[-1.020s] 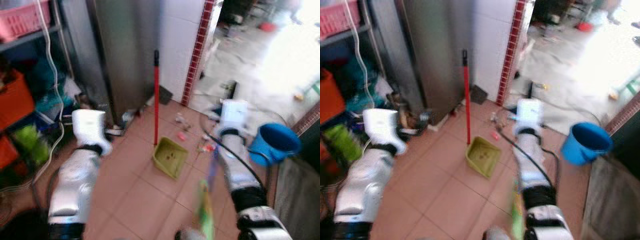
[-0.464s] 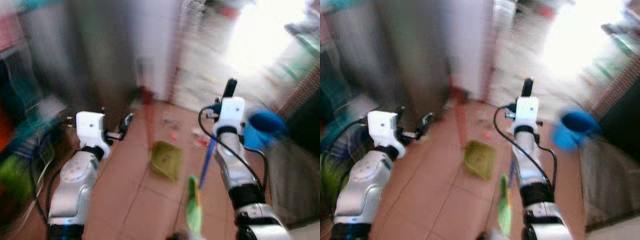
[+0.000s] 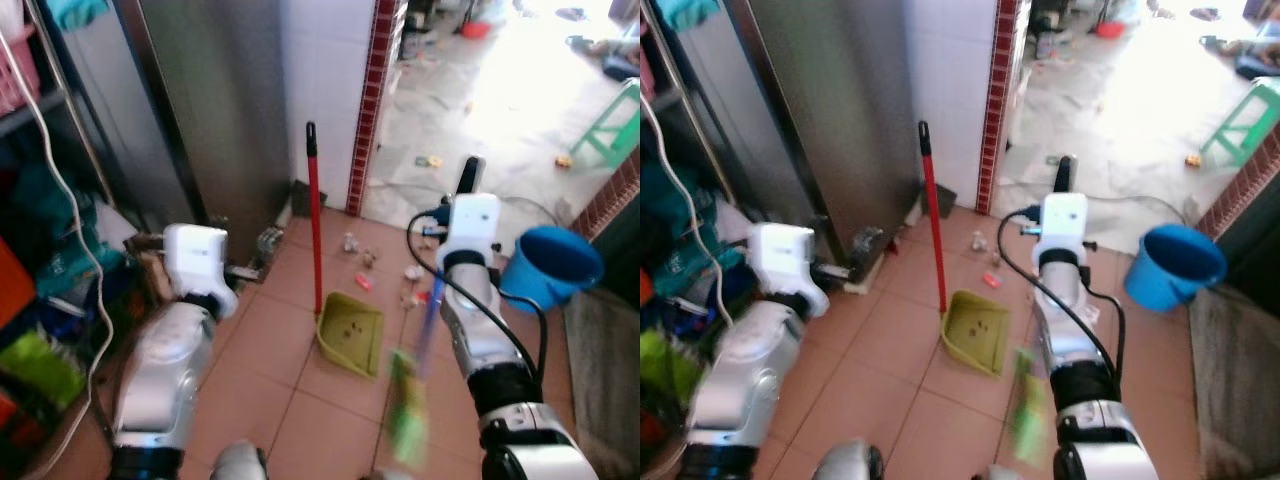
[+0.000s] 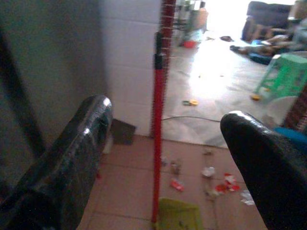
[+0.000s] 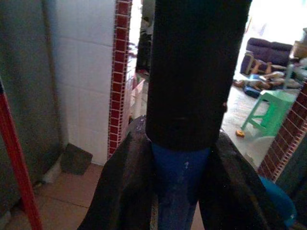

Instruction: Sweep floor

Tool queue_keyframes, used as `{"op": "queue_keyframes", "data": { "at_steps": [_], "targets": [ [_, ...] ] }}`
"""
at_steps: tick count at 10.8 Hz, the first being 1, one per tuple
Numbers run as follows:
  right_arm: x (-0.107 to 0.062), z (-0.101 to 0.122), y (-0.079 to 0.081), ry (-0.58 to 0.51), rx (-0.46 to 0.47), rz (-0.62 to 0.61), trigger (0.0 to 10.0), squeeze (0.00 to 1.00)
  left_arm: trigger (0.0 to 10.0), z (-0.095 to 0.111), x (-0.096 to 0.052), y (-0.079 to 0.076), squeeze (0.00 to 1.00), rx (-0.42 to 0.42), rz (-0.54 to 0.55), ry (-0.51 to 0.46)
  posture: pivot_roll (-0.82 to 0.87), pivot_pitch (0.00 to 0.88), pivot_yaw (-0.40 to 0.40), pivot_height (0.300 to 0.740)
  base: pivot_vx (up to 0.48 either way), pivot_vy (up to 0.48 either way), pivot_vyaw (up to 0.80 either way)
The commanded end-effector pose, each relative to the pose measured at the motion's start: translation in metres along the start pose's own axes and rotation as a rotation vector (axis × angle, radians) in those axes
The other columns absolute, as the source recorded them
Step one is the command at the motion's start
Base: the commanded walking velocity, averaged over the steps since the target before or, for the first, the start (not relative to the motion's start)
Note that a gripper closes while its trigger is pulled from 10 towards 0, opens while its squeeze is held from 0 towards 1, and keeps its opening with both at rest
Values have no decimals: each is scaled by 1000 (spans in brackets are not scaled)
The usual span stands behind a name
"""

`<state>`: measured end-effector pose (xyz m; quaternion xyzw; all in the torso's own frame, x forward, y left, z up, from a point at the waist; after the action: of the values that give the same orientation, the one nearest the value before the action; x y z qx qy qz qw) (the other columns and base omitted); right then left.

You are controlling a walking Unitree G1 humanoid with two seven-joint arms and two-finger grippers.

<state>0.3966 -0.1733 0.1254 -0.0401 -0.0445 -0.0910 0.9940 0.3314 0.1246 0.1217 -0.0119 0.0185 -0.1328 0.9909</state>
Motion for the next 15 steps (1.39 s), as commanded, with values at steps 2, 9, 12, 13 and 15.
{"op": "queue_keyframes", "data": {
  "at_steps": [2, 9, 12, 13, 15],
  "targets": [
    [6, 9, -7, -33, -37, -14, 10000, 0, 10000, 6, 2, 1, 0, 3, -22, -11, -8, 0, -30, 740, 0, 0, -800],
    [7, 11, -7, -41, -41, -21, 10000, 0, 10000, 6, 4, 0, 0, -3, -45, -4, -10, 0, -23, 740, 0, 0, -571],
    [6, 10, -9, -38, -49, -21, 10000, 0, 10000, 7, 3, -2, 0, -8, -54, -10, -13, 0, -26, 740, 0, 0, 0],
    [6, 10, -9, -39, -50, -21, 10000, 0, 10000, 6, 3, -1, 0, -9, -52, -9, -14, 0, -27, 740, 0, 0, 0],
    [6, 10, -9, -39, -54, -20, 10000, 0, 10000, 7, 3, 0, 0, -11, -49, -10, -12, 0, -33, 740, 0, 0, 0]
  ]
}}
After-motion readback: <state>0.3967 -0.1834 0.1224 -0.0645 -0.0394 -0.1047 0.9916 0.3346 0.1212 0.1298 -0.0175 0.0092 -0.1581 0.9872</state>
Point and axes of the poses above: a point about 5 cm out from each wrist's last joint towards the gripper, its own x axis pointing out of the wrist towards the gripper, its own z axis along the axis of the wrist's last joint, y = z × x, the point moved 6 cm from there along x, pointing out of the wrist towards the gripper, and after that the axes turned 2 degrees about x, right-handed, at the moved point
